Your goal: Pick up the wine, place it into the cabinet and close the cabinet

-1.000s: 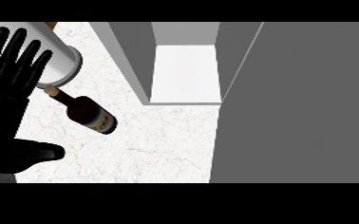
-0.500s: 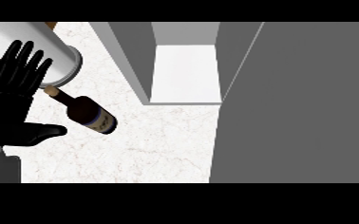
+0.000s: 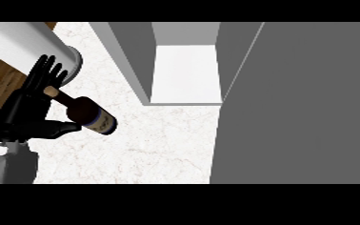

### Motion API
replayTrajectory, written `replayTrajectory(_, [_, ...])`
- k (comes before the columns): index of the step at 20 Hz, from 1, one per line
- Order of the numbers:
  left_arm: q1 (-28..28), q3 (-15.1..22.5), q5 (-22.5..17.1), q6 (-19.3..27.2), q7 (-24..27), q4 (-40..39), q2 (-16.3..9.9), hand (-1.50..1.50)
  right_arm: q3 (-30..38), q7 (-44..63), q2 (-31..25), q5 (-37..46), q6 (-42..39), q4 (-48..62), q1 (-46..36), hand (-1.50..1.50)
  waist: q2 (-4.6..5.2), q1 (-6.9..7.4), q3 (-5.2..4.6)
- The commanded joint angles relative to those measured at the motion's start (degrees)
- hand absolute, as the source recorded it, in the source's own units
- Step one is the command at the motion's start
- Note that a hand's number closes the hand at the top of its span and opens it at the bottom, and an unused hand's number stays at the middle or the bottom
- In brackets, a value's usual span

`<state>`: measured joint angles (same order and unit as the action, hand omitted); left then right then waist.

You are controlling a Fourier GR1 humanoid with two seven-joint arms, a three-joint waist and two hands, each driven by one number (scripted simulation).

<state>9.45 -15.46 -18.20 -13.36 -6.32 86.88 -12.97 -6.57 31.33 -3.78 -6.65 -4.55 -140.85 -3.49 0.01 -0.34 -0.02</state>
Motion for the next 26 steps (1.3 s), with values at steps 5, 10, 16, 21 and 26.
replayTrajectory(5, [1.93, -0.97, 3.96, -4.44, 11.77, -16.93, -1.63, -1.50, -2.61, 2.68, 1.53, -0.70, 1.08, -5.85, 1.47, -1.50, 0.01, -0.13, -0.01])
replayTrajectory(10, [4.03, -0.33, 6.58, -6.46, 20.11, -27.85, -1.30, -1.50, 0.11, 2.95, 0.89, -1.38, 1.55, -0.75, -3.66, -1.50, 0.07, 0.01, -0.02])
replayTrajectory(16, [2.73, -1.12, 7.35, -11.00, 27.70, -36.65, -2.85, -1.50, -0.66, 7.39, 0.91, -1.13, 3.40, -5.21, -4.37, -1.50, 0.05, -0.07, -0.03])
replayTrajectory(21, [7.52, -0.83, 10.34, -11.06, 34.54, -48.22, -3.26, -1.50, -0.23, 3.55, 0.26, -2.25, 0.30, -5.70, -0.35, -1.50, 0.08, -0.27, -0.02])
replayTrajectory(26, [9.28, -0.48, 10.92, -11.72, 38.26, -54.22, -2.01, -1.50, -2.69, 6.35, 1.47, 0.80, 2.28, -7.49, -1.92, -1.50, 0.08, -0.36, -0.06])
